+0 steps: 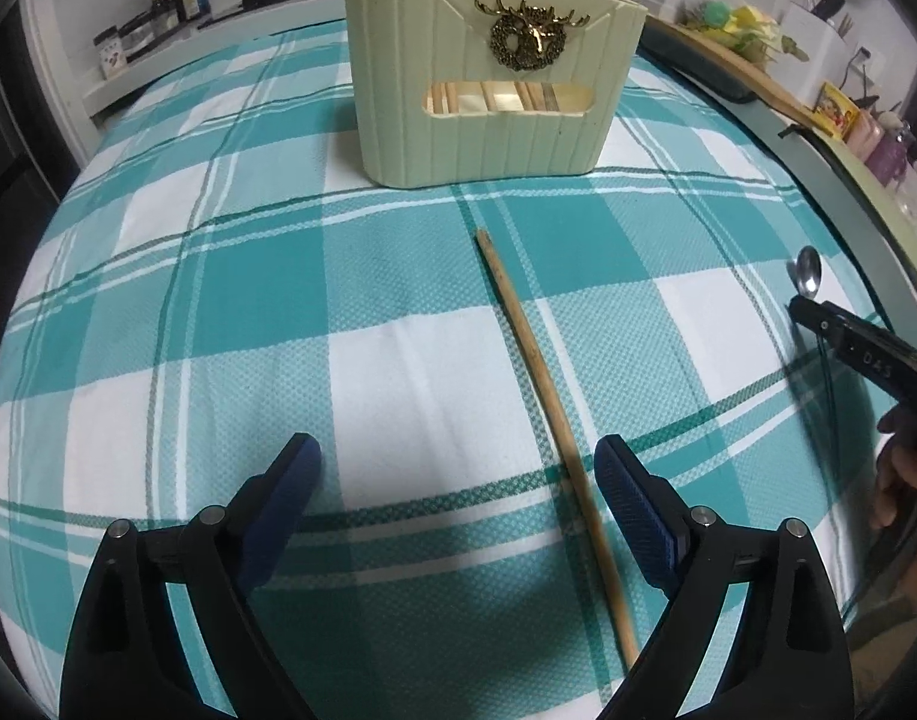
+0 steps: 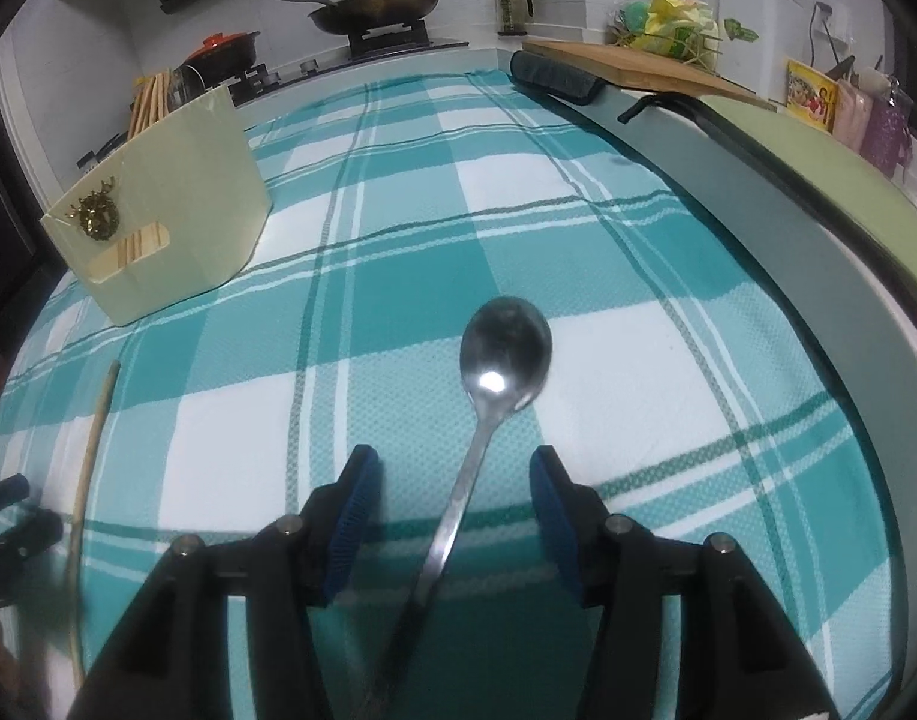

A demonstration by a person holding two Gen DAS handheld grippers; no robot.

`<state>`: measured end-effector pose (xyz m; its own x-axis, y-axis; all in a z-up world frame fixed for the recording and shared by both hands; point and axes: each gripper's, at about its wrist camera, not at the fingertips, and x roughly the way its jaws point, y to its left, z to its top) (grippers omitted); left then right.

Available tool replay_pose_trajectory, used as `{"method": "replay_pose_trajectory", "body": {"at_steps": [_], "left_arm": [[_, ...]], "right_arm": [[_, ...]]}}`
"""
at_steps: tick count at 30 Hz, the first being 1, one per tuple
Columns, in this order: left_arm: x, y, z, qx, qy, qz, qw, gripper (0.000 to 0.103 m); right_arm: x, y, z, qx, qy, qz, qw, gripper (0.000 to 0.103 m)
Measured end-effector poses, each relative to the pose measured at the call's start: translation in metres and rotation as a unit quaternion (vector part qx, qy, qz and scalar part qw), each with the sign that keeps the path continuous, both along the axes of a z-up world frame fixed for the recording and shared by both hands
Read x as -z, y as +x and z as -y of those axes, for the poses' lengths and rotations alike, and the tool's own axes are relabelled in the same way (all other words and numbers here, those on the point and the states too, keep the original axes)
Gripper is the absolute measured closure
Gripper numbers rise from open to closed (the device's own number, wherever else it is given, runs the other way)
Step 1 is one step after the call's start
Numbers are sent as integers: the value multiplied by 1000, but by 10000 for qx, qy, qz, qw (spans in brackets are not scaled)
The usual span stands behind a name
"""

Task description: Organize utensils

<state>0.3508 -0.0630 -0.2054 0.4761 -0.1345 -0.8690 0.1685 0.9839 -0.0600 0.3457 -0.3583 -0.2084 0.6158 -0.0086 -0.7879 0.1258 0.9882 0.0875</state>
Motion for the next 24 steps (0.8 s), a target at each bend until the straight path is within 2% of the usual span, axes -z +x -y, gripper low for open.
{"method": "replay_pose_trajectory", "body": {"at_steps": [3,9,12,17,21,23,24], "left_arm": [[1,15,-1,-69,-140,-49,9999,10],[13,42,0,-391,-378,-270,9982,18],[15,50,10,-371,-118,-223,9990,18],[18,53,26,-197,278,-136,9993,24],[17,54,26,-228,243,-73,9994,26],[17,55,28,-210,249,-45,9995,32],[16,56,29,-191,244,-34,9995,39]], "right_arm": [[1,19,-3,82,-101,33,9999,48],[2,38,-8,97,-237,58,9997,48],[2,38,-5,53,-178,100,9998,48],[2,30,10,-93,249,161,9995,49],[2,31,9,-209,154,170,9995,48],[2,36,5,-197,1,179,9996,48],[3,39,4,-172,-58,177,9997,48]]}}
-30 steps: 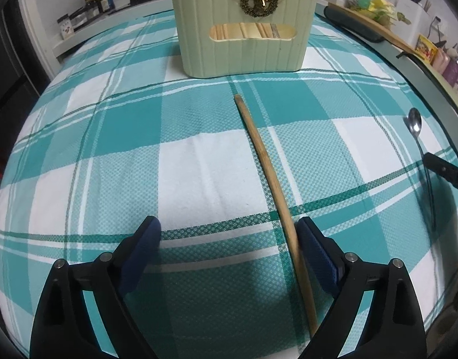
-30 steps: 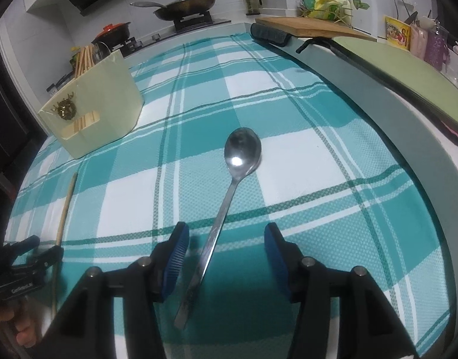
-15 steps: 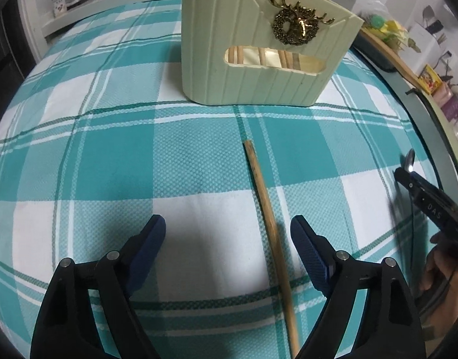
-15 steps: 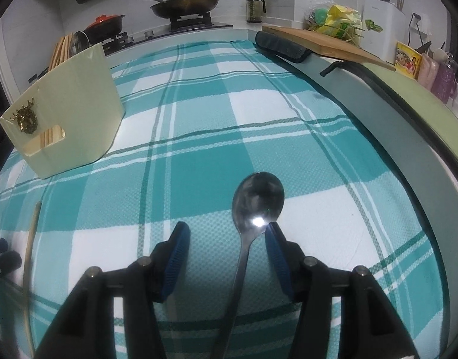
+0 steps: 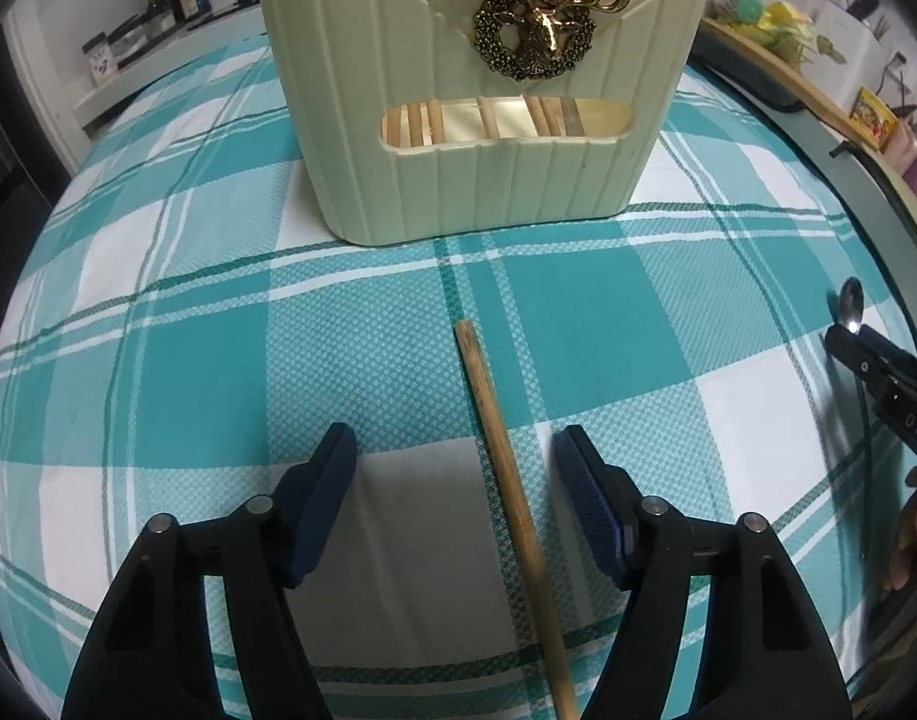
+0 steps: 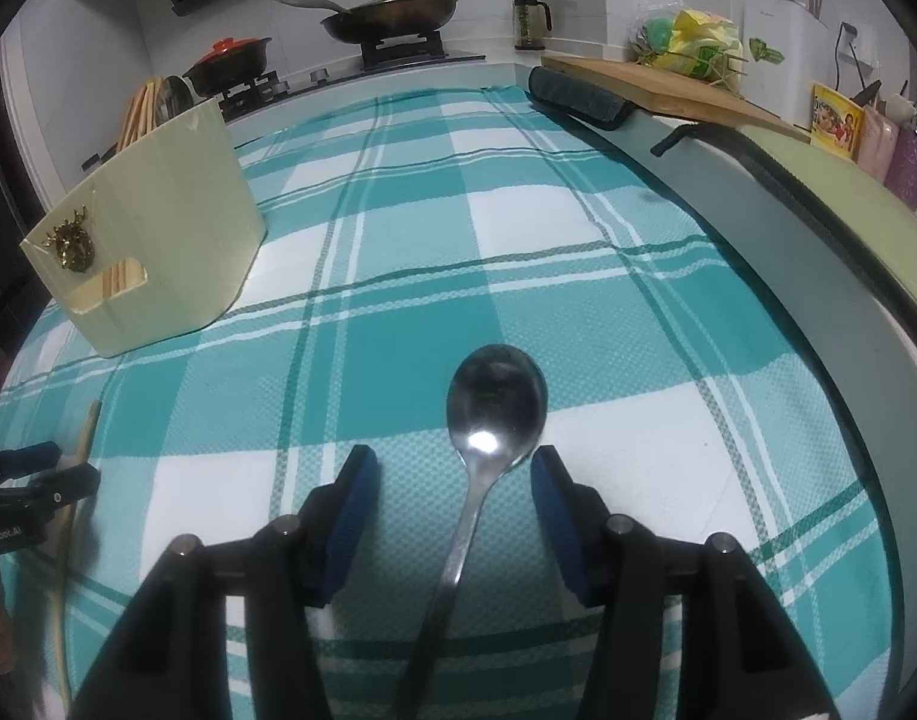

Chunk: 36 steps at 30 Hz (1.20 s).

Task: Organize utensils
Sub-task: 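Close the right gripper on the spoon while the left gripper grasps the wooden chopstick, then lift the spoon and chopstick and carry them toward the cream holder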

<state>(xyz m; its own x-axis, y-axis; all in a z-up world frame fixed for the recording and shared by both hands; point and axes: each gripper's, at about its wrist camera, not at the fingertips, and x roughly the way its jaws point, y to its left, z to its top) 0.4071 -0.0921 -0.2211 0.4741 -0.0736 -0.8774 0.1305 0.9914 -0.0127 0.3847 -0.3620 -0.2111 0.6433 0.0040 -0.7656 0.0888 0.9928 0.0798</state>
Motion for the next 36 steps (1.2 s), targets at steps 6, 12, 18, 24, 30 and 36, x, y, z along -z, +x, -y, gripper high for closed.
{"method": "replay_pose_trajectory", "body": {"at_steps": [6,12,18,24,30,36], "left_arm": [[-4,2,3,59,-156,95,9998,93],[-11,-1,-9,-9,-545,211,9983,98],[-17,-3,-14,-69,-590,271,9979,98],[-11,-5,-18,-128,-598,247,9978,97],[-12,-8,-21,-15,-615,144,9980,67],[-27,-12,-57,-201,-868,137,9959,58]], "right_arm": [[0,15,-6,139,-385,-24,9992,71],[-10,13,1,-113,30,326,9994,100],[-20,10,-3,-215,-137,219,9994,99],[-17,7,-4,-176,56,242,9995,41],[3,40,-24,-491,-369,-112,9980,40],[-1,42,-26,-441,-491,55,9978,67]]}}
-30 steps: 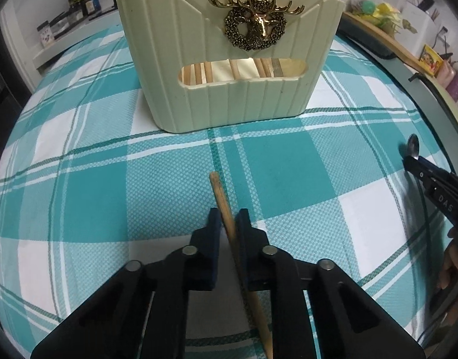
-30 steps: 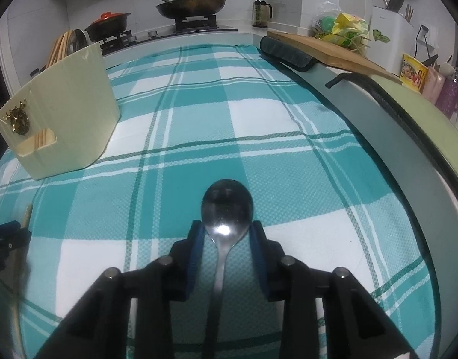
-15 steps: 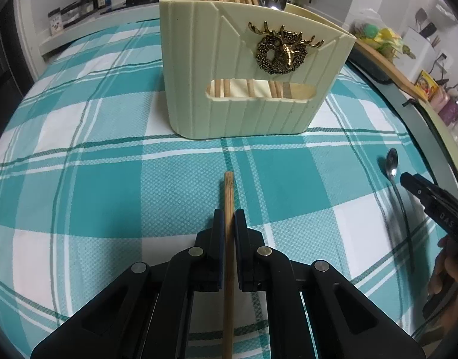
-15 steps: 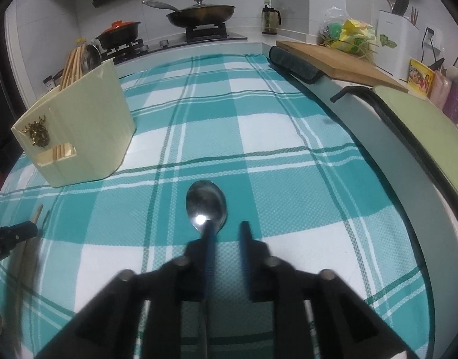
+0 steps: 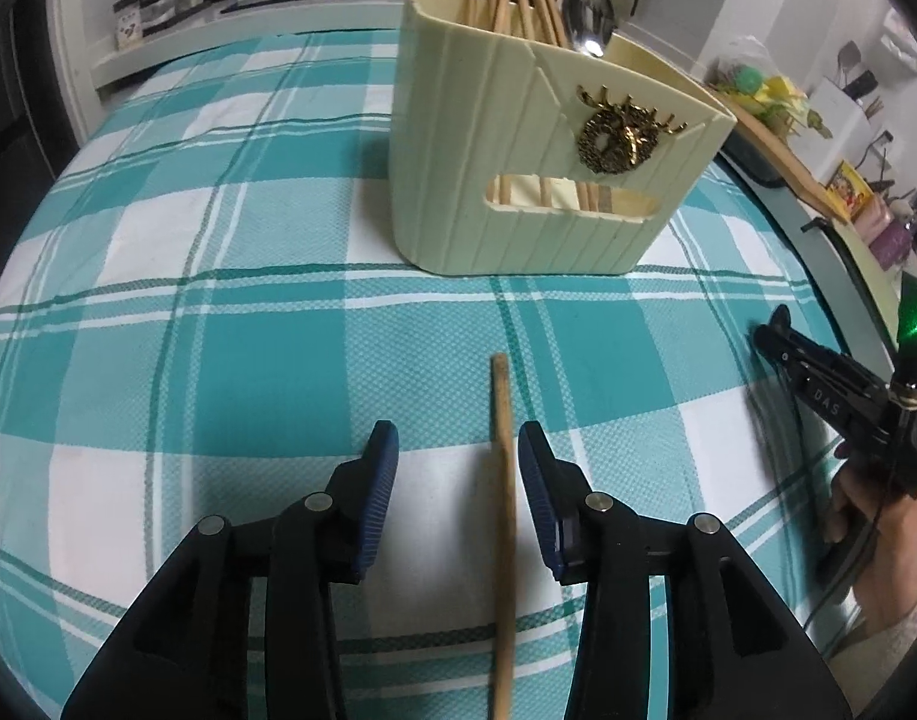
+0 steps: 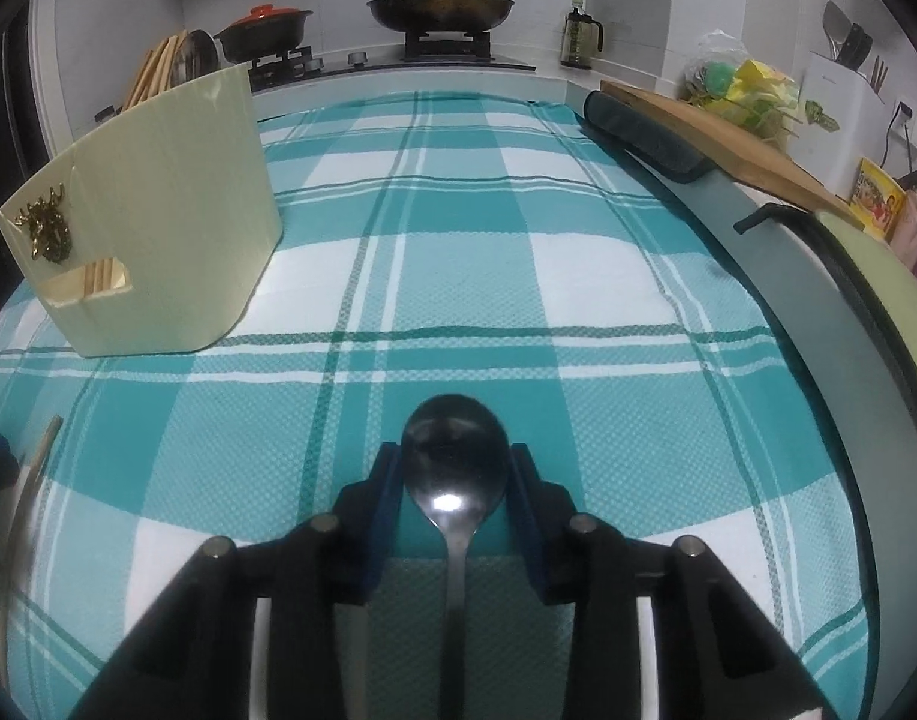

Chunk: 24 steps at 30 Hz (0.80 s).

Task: Organize utensils
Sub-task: 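Lift the spoon and chopstick and carry them toward the cream holder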

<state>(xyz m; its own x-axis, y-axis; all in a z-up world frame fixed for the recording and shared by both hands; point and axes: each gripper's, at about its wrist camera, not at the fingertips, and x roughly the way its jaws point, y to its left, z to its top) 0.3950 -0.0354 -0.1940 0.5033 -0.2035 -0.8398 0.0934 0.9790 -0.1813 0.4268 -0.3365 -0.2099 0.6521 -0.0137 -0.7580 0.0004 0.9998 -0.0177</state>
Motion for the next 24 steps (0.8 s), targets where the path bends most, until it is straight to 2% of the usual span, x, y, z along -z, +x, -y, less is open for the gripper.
{"method": "replay_pose_trajectory", "body": {"at_steps": [4,7,12,14,16,17,20,24], "left_arm": [[-4,-3,-13,31,-119,-16,9999,53],[-3,-4,-8,212,-111,-38,9997,53],[11,5,28,539,523,-134,9971,56],[20,11,43,625,868,-214,9940,72],[22,12,51,670,1031,-124,9923,96],[22,13,54,691,1049,-146,9920,98],[11,12,50,664,707,-18,9953,98],[-35,-6,33,513,169,589,9968,98]], "right_arm": [[-15,-11,5,-13,170,325,9993,67],[-26,-19,5,-83,236,473,9986,67],[-35,-27,0,-178,304,569,9978,67],[-37,-30,-3,-201,353,600,9974,67],[-39,-33,-3,-226,368,639,9970,67],[-41,-35,-4,-237,396,668,9967,67],[-49,-41,-3,-285,516,752,9954,67],[-72,-52,-6,-441,650,979,9921,67]]}}
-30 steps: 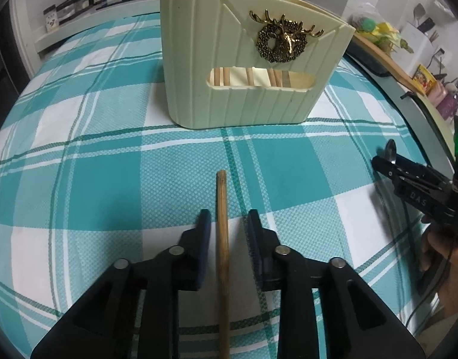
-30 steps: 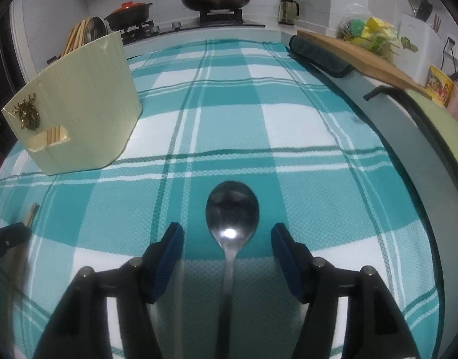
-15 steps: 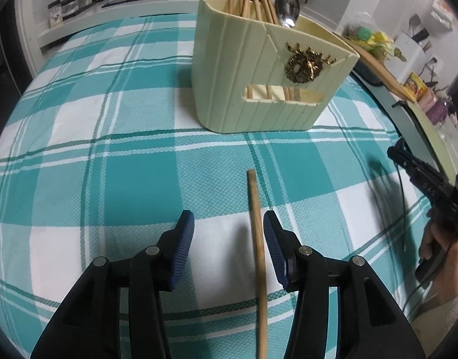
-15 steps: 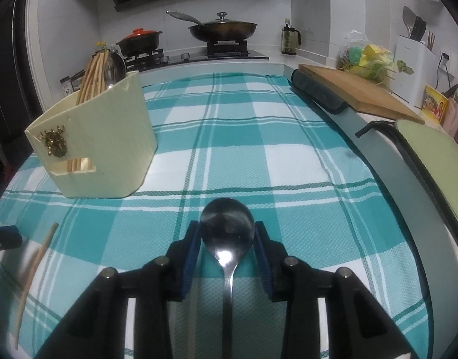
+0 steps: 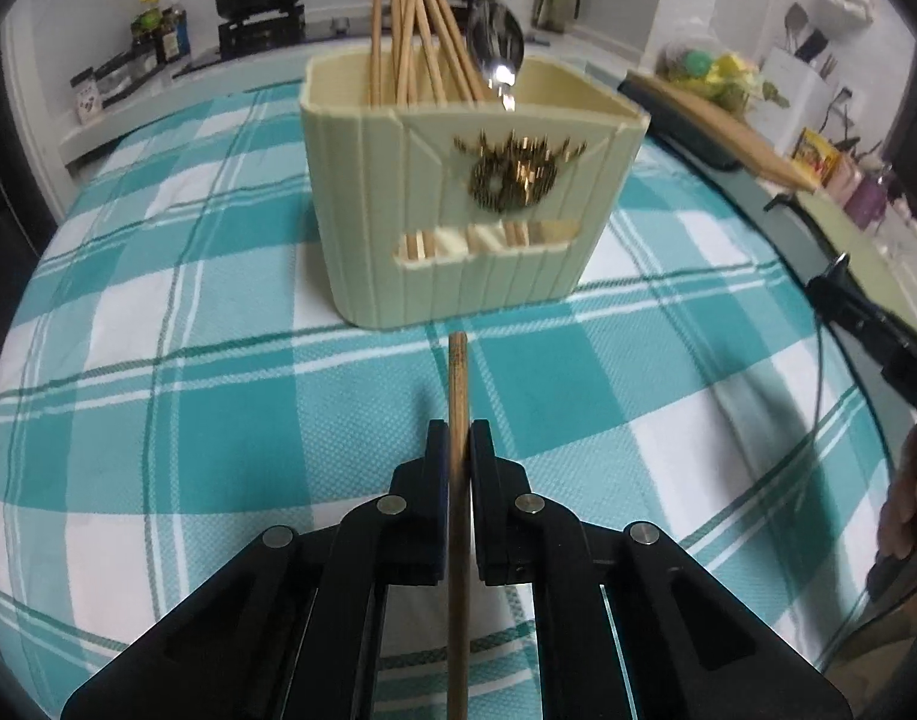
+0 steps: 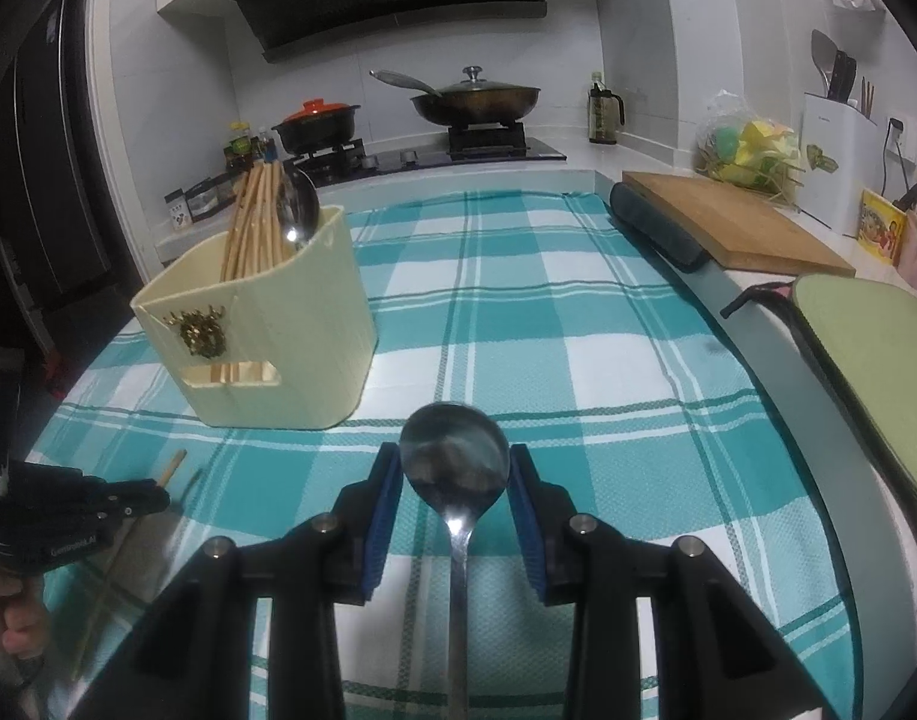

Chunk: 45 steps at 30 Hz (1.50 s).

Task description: Organize utensils

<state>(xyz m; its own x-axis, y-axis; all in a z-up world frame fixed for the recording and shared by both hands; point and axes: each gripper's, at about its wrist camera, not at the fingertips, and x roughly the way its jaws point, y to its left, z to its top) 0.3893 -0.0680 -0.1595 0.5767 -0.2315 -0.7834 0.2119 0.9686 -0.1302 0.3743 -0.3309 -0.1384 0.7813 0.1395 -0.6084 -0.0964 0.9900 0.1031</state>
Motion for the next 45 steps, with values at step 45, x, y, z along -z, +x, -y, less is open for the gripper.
{"method": "replay_pose_trajectory", "body": {"at_steps": [45], "left_arm": [[-117,-69,-53,-285,-1143,1558,9807,98]], "right_arm": [[-113,-69,-17,-189,232,1048,9940,88]]}}
